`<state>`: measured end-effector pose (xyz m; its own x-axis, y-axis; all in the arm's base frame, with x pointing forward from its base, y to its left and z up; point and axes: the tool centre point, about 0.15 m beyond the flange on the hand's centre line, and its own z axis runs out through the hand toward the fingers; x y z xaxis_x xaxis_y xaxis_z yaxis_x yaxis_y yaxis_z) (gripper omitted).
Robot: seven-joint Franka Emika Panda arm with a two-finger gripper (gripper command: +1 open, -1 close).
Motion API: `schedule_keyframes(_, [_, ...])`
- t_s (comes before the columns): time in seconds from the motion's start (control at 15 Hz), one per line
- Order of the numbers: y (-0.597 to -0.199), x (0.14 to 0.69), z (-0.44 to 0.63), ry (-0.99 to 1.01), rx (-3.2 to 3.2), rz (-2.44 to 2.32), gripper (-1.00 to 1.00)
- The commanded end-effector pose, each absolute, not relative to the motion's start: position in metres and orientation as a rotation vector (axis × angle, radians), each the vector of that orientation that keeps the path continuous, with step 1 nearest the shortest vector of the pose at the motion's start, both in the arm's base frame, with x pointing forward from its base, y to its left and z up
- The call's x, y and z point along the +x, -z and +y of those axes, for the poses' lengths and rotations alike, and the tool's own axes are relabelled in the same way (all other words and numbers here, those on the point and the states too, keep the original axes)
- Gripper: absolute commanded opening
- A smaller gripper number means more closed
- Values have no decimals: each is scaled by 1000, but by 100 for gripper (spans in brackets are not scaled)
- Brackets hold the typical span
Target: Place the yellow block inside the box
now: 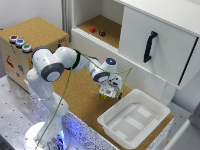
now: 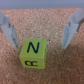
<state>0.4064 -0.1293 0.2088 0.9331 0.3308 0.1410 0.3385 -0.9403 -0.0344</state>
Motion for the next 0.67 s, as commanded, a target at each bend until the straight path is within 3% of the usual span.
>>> schedule_keyframes(0.0, [-209, 390, -137, 143, -3056, -488, -100])
schedule_keyframes(0.33, [-213, 378, -135, 135, -3067, -492, -100])
schedule_keyframes(0.6, [-272, 398, -139, 323, -3068, -449, -100])
